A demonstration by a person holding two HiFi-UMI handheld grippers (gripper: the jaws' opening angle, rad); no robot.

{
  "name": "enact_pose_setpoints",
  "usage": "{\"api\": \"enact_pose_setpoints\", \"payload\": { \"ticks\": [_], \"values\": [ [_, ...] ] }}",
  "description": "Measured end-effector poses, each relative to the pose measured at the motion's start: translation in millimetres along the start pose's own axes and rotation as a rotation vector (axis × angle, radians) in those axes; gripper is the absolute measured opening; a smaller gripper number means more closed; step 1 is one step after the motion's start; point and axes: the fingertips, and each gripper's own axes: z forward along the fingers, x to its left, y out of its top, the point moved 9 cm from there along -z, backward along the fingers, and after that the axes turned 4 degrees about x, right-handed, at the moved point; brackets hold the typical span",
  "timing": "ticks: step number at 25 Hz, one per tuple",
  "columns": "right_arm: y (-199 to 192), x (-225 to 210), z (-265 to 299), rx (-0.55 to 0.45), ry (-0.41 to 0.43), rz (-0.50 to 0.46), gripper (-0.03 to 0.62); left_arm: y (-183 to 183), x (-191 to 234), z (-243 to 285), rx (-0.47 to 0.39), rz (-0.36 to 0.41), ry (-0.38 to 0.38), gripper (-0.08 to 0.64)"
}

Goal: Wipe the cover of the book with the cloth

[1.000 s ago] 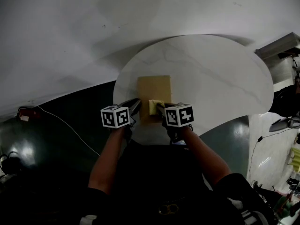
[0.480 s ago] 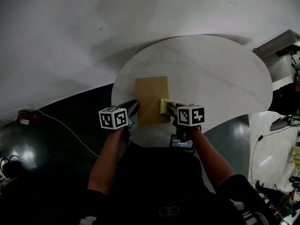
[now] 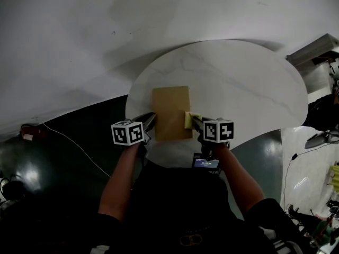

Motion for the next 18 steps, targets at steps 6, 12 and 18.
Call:
{"api": "enact_pose_setpoints", "payload": {
  "ticks": [6, 12, 18],
  "values": [
    [2.4, 5.3, -4.6, -0.010, 0.016, -0.008, 0.087, 0.5, -0.9, 0.3, 0.000, 0.005, 0.005, 0.044],
    [5.8, 35.5, -3.3, 0.000, 0.131, -0.056, 0.087, 0.1, -0.9, 0.4, -0.004, 0.003, 0.011, 0.044],
    [-3.6, 76.0, 16.3, 0.071, 0.219, -0.087, 0.087, -0.4, -0.9, 1.4, -0.009, -0.001, 0.011, 0.044]
  ]
}}
